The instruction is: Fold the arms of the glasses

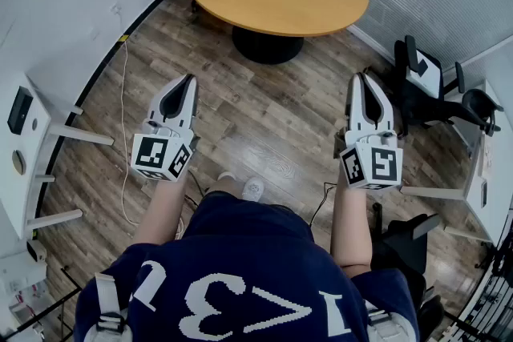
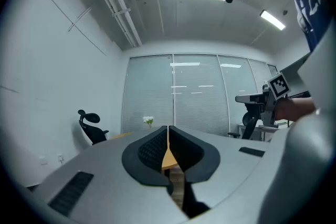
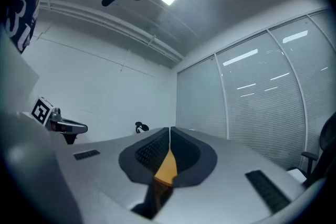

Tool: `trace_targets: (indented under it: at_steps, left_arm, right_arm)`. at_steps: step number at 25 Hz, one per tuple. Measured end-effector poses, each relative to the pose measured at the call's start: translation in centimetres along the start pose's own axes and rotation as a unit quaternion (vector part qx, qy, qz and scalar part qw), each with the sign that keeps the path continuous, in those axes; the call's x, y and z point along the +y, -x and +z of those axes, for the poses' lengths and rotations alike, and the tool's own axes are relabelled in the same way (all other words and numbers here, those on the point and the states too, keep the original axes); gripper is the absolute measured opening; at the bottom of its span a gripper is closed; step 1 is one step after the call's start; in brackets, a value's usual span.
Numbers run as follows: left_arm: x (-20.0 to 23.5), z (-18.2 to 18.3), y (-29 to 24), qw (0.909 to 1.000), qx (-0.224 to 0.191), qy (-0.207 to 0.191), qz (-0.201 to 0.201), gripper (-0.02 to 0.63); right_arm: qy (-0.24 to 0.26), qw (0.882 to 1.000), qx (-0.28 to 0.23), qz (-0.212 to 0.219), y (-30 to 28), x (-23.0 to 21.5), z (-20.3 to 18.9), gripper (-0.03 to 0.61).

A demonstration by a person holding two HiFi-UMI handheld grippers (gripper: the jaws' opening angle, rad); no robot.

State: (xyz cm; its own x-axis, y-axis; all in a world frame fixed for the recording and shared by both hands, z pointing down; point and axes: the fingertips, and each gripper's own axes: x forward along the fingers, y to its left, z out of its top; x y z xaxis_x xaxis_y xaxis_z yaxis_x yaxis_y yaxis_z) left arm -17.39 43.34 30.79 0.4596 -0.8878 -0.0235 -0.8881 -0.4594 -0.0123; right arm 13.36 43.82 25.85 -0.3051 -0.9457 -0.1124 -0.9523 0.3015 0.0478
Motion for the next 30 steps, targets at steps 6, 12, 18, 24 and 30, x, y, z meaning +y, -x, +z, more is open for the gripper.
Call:
trace_targets:
  at_steps: [6, 12, 18, 24, 30]
  left_arm:
    - [-0.9, 0.5, -0.2, 0.9999, -0.007, -0.007, 0.003, 0.023]
    - [-1.1, 0.0, -0.2, 0.9999, 0.003, -0.009, 0.005, 0.023]
    - [0.1, -0.6, -2.0, 0.9998, 0.011, -0.015, 0.010, 0.023]
    - [2.3, -1.2, -6.5, 0.9998, 0.005, -0.018, 0.004, 0.023]
    - [6.8, -1.1, -14.1, 1.0000, -0.008, -0.006, 0.001, 0.023]
  right_arm:
    - [-0.012, 1.000, -0.017, 0.019, 0.5, 0.1, 0.5, 0.031]
    - [-0.024, 0.999, -0.014, 0.039, 0.7, 0.1, 0.1, 0.031]
    - [-0.026, 0.999, 0.001, 0.045, -1.5, -0.4, -0.9, 0.031]
    - [-0.008, 0.998, 0.010, 0.064, -6.5, -0.3, -1.6, 0.031]
    - [-0.006, 0.998, 0.013, 0.055, -13.7, -2.4, -2.1, 0.031]
